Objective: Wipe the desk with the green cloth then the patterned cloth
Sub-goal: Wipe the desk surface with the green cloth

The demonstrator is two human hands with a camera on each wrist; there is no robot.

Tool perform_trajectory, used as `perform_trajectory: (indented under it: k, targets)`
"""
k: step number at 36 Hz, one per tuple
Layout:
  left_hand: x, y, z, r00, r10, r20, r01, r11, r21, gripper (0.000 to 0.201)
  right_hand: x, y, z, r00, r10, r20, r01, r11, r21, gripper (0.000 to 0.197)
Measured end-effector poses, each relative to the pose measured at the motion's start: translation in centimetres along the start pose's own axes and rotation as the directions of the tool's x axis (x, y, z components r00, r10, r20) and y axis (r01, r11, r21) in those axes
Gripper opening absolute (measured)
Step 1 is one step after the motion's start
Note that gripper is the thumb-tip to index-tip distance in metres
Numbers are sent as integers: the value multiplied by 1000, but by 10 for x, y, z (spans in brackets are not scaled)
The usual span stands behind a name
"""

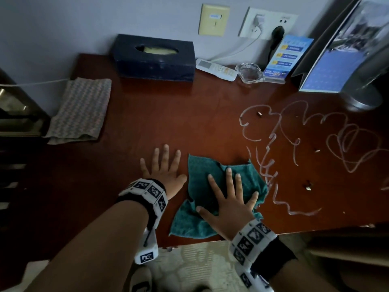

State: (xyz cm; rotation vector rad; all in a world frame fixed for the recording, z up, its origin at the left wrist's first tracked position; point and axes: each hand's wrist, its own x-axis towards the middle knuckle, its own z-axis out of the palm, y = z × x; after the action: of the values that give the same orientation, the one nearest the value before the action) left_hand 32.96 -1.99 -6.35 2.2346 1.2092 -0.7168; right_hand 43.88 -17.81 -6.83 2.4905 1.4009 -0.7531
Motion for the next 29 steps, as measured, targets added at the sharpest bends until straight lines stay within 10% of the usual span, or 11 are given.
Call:
perform_trajectory:
  k: [14,29]
  targets:
    - [0,1,-1,1000,-11,7,10,1000,13,74,-44,9,22,1000,-11,7,11,1000,25,84]
    - [16,18,-11,991,-19,-131,38,989,142,63,-7,-15,37,947,200,-251,-167,975,147,64]
